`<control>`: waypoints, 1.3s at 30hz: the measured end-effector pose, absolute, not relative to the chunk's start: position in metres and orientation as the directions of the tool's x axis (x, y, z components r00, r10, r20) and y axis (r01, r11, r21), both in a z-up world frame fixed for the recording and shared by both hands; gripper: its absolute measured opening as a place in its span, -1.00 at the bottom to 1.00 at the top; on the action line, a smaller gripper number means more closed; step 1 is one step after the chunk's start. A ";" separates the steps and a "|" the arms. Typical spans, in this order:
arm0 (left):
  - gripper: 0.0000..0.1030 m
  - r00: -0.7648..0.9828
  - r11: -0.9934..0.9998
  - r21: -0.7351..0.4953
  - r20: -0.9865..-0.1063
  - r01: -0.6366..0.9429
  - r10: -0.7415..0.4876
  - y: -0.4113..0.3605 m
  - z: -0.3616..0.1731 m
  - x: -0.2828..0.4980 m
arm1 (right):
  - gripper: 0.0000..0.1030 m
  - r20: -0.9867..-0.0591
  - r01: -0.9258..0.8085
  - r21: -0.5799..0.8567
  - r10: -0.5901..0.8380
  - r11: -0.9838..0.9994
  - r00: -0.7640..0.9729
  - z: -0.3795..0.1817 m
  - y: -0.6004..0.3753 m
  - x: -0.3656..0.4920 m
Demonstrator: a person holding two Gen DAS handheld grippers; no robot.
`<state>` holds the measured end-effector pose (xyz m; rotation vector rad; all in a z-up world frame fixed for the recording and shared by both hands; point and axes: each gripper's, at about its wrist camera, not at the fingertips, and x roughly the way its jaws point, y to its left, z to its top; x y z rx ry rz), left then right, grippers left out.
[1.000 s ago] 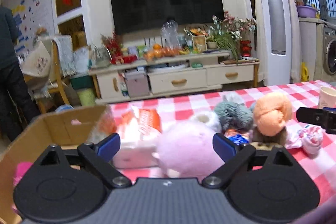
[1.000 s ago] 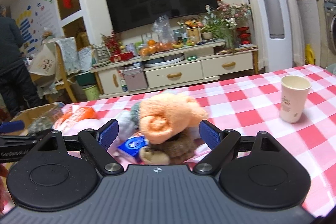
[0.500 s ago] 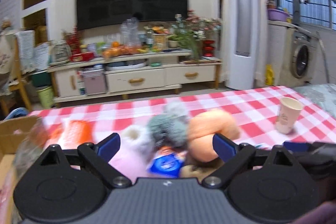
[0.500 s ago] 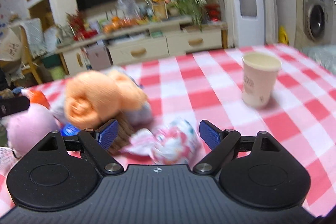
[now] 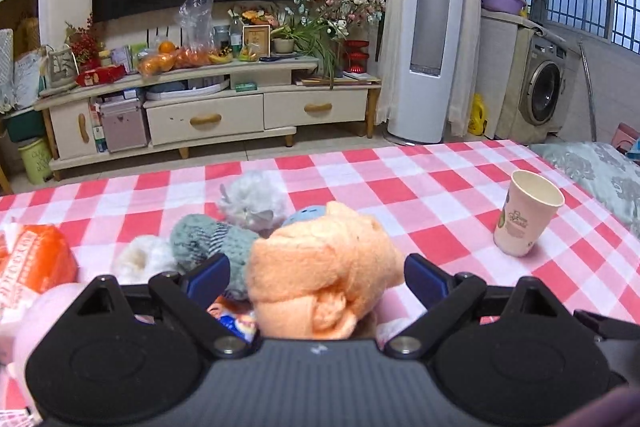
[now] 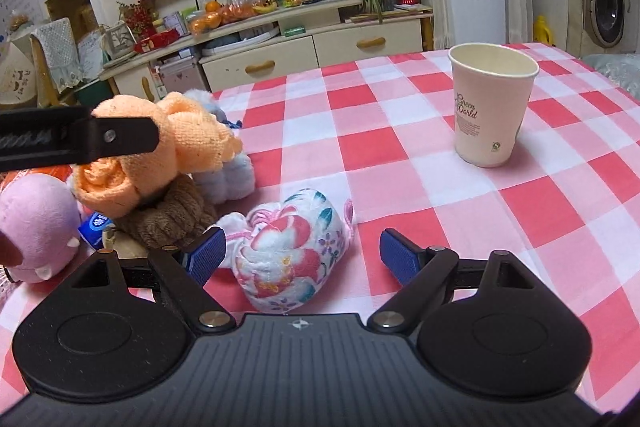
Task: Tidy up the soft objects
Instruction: 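Grasp the orange towel plush with the left tool while the right tool grasps the floral egg plush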
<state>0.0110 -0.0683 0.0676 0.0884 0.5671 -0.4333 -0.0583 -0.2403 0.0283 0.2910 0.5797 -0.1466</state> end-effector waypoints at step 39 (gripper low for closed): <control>0.35 0.788 0.926 -0.104 -0.495 0.364 -0.366 -0.030 0.089 0.001 | 0.26 -0.507 0.128 0.223 0.003 0.966 0.862 0.029 -0.225 -0.045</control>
